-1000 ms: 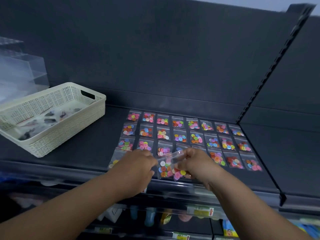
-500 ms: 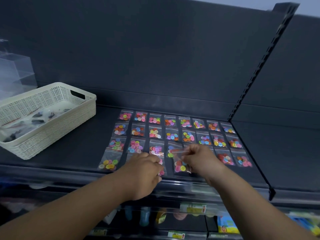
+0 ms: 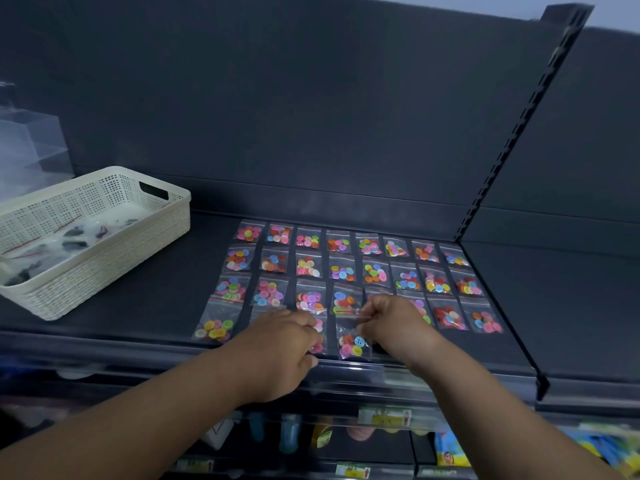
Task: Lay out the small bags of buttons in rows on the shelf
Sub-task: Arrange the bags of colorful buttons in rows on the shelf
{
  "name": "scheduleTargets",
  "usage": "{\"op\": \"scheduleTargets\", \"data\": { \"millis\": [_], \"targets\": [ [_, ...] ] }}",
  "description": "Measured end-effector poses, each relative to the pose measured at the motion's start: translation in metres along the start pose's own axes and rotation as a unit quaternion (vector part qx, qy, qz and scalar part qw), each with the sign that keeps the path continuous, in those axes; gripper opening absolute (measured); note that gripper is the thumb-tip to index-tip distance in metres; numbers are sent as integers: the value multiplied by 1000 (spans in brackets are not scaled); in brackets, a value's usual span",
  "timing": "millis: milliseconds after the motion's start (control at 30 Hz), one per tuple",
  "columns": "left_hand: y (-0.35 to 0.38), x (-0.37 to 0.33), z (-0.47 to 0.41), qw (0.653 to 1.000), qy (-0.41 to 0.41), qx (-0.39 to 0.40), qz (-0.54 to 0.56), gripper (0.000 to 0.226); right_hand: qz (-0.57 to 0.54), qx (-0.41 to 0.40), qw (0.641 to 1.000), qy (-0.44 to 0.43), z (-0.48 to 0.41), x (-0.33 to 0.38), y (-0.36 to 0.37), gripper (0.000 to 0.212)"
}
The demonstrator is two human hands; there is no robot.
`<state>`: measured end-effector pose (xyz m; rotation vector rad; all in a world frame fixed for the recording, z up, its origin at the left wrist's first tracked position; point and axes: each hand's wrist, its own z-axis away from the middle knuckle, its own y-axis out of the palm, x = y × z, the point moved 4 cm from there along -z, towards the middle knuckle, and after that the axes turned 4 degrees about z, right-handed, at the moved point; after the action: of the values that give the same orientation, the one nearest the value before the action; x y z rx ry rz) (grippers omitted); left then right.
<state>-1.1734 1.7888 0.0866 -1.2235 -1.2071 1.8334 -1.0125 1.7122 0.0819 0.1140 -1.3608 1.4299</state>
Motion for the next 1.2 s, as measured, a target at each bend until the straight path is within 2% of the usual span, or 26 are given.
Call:
{"op": "scheduleTargets", "data": {
  "millis": [333, 467, 567, 633, 733, 867, 1100, 1200],
  "targets": [
    [-5, -4, 3, 1000, -4, 0, 5, 41, 82, -20, 996, -30, 1, 0, 1, 16],
    [-6, -3, 3, 1000, 0, -9, 2, 38, 131, -50, 989, -52, 2, 2, 0, 27],
    [-7, 0, 1, 1000, 1, -20, 8, 35, 193, -126, 967, -112, 6, 11, -7, 16],
    [-8, 2, 0, 1000, 4, -27, 8, 36, 241, -147, 942, -181, 6, 18, -7, 19],
    [-11, 4, -2, 999, 5, -40, 0, 42, 303, -84, 917, -244, 4, 22, 4, 31],
    [-15, 6, -4, 999, -7, -48, -11, 44, 387, 3, 893, -231, -2, 19, 16, 47],
    [-19, 9, -4, 998, -24, -58, 7, 43, 405, 27, 877, -258, -3, 21, 14, 51],
    [-19, 9, -4, 998, -23, -56, 0, 43, 385, 35, 883, -266, -5, 19, 12, 48]
  ]
}}
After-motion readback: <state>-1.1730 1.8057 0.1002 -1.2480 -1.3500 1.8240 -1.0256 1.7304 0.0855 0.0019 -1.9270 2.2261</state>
